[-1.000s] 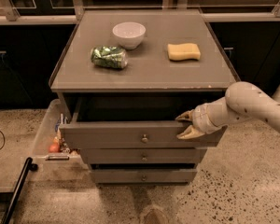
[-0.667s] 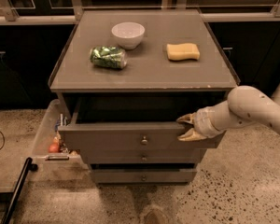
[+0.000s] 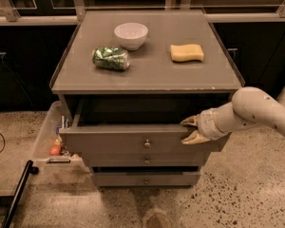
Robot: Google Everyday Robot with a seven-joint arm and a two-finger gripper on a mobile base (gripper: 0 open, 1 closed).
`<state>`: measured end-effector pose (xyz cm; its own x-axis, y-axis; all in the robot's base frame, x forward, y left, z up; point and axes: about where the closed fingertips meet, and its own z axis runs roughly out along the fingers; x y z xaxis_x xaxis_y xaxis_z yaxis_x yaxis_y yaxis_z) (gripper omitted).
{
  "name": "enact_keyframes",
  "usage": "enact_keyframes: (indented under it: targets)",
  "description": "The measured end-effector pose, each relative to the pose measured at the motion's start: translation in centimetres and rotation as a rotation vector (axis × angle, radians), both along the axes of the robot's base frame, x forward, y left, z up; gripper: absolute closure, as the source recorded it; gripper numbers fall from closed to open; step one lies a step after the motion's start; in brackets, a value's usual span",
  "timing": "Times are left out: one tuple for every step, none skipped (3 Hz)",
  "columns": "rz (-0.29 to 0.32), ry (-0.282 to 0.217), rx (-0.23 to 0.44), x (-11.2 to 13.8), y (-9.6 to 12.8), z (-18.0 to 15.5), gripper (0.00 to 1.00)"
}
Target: Open top drawer
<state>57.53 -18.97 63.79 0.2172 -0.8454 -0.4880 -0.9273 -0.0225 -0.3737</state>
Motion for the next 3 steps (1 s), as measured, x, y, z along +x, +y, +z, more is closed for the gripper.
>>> enact_keyframes:
  targets:
    - [-0.017,0.009,0.041,0.2,-0.3,0.1,0.34]
    - [-0.015,0.032,0.063,-1.6,-0.6,-0.2,0.38]
    - [-0.007,0.037,0.063,-4.4,-1.1,0.4,0.62]
